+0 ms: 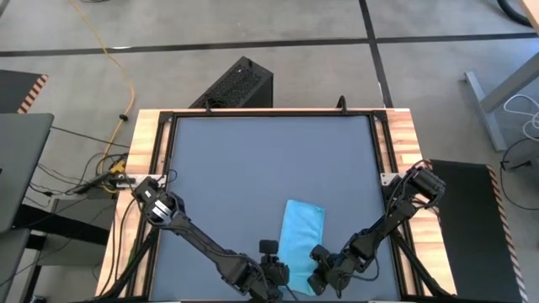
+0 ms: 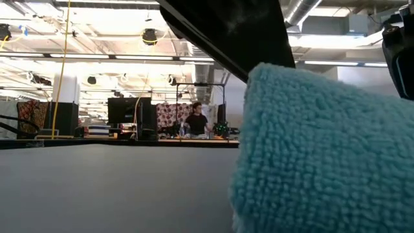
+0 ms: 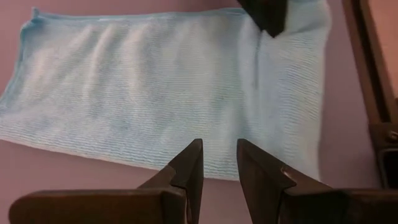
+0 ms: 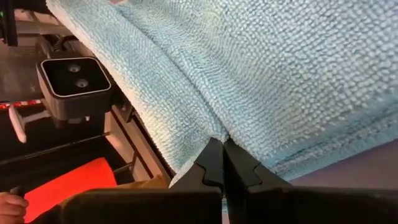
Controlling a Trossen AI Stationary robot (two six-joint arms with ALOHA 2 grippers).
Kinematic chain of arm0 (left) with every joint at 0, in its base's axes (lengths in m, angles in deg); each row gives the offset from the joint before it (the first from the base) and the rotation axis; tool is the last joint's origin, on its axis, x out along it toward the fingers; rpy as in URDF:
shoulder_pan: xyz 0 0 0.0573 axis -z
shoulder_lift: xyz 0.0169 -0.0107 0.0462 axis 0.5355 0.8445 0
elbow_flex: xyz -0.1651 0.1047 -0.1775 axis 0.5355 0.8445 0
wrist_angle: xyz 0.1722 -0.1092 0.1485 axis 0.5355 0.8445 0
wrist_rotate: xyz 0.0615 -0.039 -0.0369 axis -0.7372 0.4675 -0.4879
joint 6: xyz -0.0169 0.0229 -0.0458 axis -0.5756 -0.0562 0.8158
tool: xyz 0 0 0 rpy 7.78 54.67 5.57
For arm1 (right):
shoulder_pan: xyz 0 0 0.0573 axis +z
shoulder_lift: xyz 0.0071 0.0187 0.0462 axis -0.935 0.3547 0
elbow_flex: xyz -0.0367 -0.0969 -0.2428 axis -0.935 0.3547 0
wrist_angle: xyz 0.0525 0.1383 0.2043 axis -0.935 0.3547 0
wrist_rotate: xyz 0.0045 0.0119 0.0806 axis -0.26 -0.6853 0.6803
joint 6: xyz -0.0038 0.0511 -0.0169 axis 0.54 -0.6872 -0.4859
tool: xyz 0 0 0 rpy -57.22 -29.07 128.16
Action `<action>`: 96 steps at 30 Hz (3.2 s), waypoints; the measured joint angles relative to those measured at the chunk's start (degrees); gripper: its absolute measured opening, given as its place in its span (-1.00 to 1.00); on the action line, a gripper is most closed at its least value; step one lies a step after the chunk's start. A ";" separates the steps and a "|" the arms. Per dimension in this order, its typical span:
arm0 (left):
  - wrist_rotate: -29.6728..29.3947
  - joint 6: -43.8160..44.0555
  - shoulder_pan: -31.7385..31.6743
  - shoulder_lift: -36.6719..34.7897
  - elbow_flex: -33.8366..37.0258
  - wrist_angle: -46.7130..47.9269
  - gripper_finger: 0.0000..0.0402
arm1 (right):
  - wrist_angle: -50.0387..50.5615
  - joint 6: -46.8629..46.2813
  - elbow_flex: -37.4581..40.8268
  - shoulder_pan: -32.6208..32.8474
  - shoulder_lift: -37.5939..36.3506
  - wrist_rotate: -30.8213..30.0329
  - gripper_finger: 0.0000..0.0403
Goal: Roll towel
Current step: Roll the blue microfiber towel
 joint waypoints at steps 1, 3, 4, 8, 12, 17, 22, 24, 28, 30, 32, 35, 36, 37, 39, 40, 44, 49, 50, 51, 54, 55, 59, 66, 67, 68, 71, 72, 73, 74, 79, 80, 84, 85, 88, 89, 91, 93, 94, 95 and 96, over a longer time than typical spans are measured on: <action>0.54 0.03 0.04 0.00 0.00 0.00 -0.57 | 0.02 0.00 0.00 0.05 0.00 -0.02 -0.92; 1.55 0.06 0.08 0.00 0.00 0.00 -0.57 | 0.08 0.02 0.00 0.13 0.00 -0.11 -0.92; 1.74 0.16 0.11 -0.01 0.00 0.00 -0.57 | 0.10 0.02 0.00 0.23 0.00 -0.25 -0.92; 1.54 0.77 0.58 -0.07 0.00 0.00 -0.57 | 0.53 -0.02 0.00 0.66 0.00 -1.28 -0.90; 0.56 0.97 1.34 -0.94 -0.03 0.05 -0.57 | 1.19 -0.07 0.00 0.72 0.00 -1.33 -0.90; 1.21 -0.74 1.92 -1.68 -0.24 -1.11 -0.57 | 1.27 -0.09 0.00 0.70 0.00 -1.33 -0.89; 3.02 -2.98 2.06 -1.66 0.35 -1.60 -0.57 | 1.63 -0.12 0.00 0.70 0.00 -1.33 -0.89; 4.50 -4.37 2.06 -1.66 1.19 -1.98 -0.57 | 1.84 -0.11 0.00 0.70 0.00 -1.33 -0.89; 8.19 -9.19 2.06 -1.66 2.54 -4.32 -0.57 | 2.44 -0.13 0.00 0.67 0.00 -1.33 -0.89; 9.04 -10.94 2.06 -1.66 2.75 -5.43 -0.57 | 2.55 -0.13 0.00 0.40 -0.02 -1.33 -0.89; 8.72 -12.45 2.06 -1.66 2.84 -5.36 -0.57 | 2.63 -0.13 0.00 0.31 -0.02 -1.33 -0.89; 8.89 -14.09 2.02 -1.66 2.84 -5.33 -0.57 | 2.65 -0.12 0.00 0.00 -0.02 -1.97 -0.89; 9.22 -14.50 1.89 -1.54 2.84 -5.33 -0.57 | 2.66 -0.13 0.00 0.00 -0.02 -2.15 -0.88; 9.54 -14.72 1.72 -1.27 2.84 -5.39 -0.57 | 2.67 -0.11 0.00 -0.09 -0.02 -2.25 -0.88; 9.75 -14.75 1.52 -0.83 2.85 -4.34 -0.57 | 2.67 -0.09 0.00 -0.29 -0.02 -2.31 -0.86; 9.85 -14.72 1.37 -0.40 2.86 -4.10 -0.57 | 2.70 -0.09 0.04 -0.38 -0.02 -2.40 -0.86; 9.93 -14.44 1.08 0.68 2.97 -3.12 -0.57 | 2.26 -0.11 0.09 -0.39 0.00 -3.79 -0.85; 9.49 -13.33 0.78 2.61 2.99 -3.05 -0.57 | 1.99 -0.09 0.09 -0.44 0.00 -4.28 -0.85; 10.01 -13.17 0.73 3.03 2.99 -2.98 -0.57 | 1.89 -0.11 0.10 -0.44 0.00 -4.28 -0.85; 10.57 -12.82 0.73 3.29 2.95 -3.03 -0.57 | 1.80 -0.09 0.11 -0.44 0.00 -4.29 -0.85; 11.82 -11.47 0.64 4.09 2.74 -3.15 -0.57 | 1.89 -0.11 0.11 -0.43 0.00 -4.28 -0.85; 11.76 -10.88 0.64 4.14 2.73 -3.13 -0.57 | 2.03 -0.09 0.09 -0.37 0.00 -4.28 -0.85; 10.75 -9.36 0.71 4.25 2.74 -3.13 -0.57 | 2.41 -0.11 0.09 -0.37 0.00 -4.27 -0.84; 12.20 -7.70 0.54 4.31 2.80 -2.85 -0.57 | 2.24 -0.06 0.09 -0.37 0.00 -4.24 -0.84; 12.30 -6.41 0.39 4.31 2.81 -2.85 -0.57 | 2.23 -0.04 0.09 -0.37 0.00 -4.24 -0.84; 12.42 -5.17 0.21 4.35 2.84 -2.86 -0.57 | 2.22 -0.07 0.09 -0.37 0.00 -4.24 -0.84; 13.98 -1.63 -0.42 4.35 2.84 -3.02 -0.61 | 2.22 -0.06 0.09 -0.38 0.00 -4.22 -0.84; 14.47 -0.90 -0.51 4.35 2.84 -3.02 -0.64 | 2.22 -0.05 0.09 -0.39 0.00 -4.20 -0.84; 14.66 -0.37 -0.58 4.35 2.84 -3.02 -0.68 | 2.22 -0.07 0.09 -0.38 0.02 -4.22 -0.84; 14.70 0.05 -0.58 4.36 2.84 -3.01 -0.72 | 2.20 -0.07 0.09 -0.37 0.02 -4.22 -0.84; 14.72 -0.09 -0.56 4.37 2.89 -2.90 -0.87 | 2.58 1.38 0.10 0.18 -0.66 -8.28 -0.84; 14.86 -0.46 -0.54 4.37 2.90 -2.85 -0.89 | 3.39 1.69 0.17 0.45 -1.26 -9.84 -0.84; 15.89 -1.56 -0.51 4.37 2.91 -2.71 -0.90 | 8.48 1.92 0.12 1.08 -5.25 -13.14 -0.76; 15.90 -1.80 -0.51 4.37 2.91 -2.71 -0.89 | 9.94 1.92 0.11 1.32 -6.19 -13.11 -0.72; 15.85 -1.89 -0.49 4.37 2.93 -2.77 -0.83 | 13.24 1.92 0.11 2.25 -8.22 -13.09 -0.56; 15.88 -1.87 -0.49 4.37 2.93 -2.79 -0.81 | 13.43 1.90 0.11 2.58 -8.70 -13.07 -0.50; 15.77 -1.85 -0.47 4.37 2.95 -2.81 -0.77 | 14.08 1.13 0.09 3.25 -9.23 -13.05 -0.36; 15.40 -1.83 -0.51 4.37 2.95 -2.82 -0.73 | 14.50 -0.77 0.10 3.75 -9.25 -13.02 -0.21; 15.14 -1.83 -0.51 4.37 2.95 -2.88 -0.72 | 14.41 -1.32 0.09 4.12 -9.25 -13.08 -0.14; 14.83 -1.83 -0.51 4.37 2.95 -2.91 -0.71 | 14.39 -1.36 -0.13 4.51 -9.25 -13.36 -0.09; 14.51 -1.86 -0.51 4.39 2.95 -2.93 -0.71 | 14.48 -0.89 -0.69 4.92 -9.25 -14.39 -0.04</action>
